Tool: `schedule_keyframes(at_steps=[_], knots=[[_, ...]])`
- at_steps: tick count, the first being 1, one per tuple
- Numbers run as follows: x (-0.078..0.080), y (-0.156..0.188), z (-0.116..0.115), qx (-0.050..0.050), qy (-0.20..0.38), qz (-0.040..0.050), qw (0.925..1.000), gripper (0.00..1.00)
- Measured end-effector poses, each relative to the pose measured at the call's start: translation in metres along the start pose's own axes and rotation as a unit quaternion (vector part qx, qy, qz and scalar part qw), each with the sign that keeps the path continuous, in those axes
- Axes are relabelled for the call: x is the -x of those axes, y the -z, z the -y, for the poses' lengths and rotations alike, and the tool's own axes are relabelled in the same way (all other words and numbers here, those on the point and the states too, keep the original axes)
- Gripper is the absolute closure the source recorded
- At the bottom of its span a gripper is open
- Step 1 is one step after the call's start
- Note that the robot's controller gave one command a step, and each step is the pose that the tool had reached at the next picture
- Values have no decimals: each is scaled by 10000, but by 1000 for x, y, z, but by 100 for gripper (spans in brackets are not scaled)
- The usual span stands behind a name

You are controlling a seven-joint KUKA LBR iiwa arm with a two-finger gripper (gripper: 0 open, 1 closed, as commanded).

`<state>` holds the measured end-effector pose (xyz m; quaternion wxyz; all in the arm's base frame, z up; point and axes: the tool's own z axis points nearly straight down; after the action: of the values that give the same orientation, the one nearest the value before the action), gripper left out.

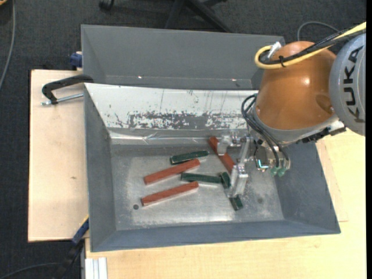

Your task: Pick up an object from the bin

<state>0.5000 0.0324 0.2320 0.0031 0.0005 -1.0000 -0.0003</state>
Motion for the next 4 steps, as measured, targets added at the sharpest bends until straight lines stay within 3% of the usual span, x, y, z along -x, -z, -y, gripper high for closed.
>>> schedule_keyframes(at_steps=[1, 2, 3, 4], knots=[[2, 4, 0, 3, -6, 46, 10000, 0], [27, -51, -80, 3, 299, 50, 9995, 0], [34, -69, -109, 20, -310, 45, 9995, 0], [23, -92, -94, -1, 512, 35, 9987, 0]])
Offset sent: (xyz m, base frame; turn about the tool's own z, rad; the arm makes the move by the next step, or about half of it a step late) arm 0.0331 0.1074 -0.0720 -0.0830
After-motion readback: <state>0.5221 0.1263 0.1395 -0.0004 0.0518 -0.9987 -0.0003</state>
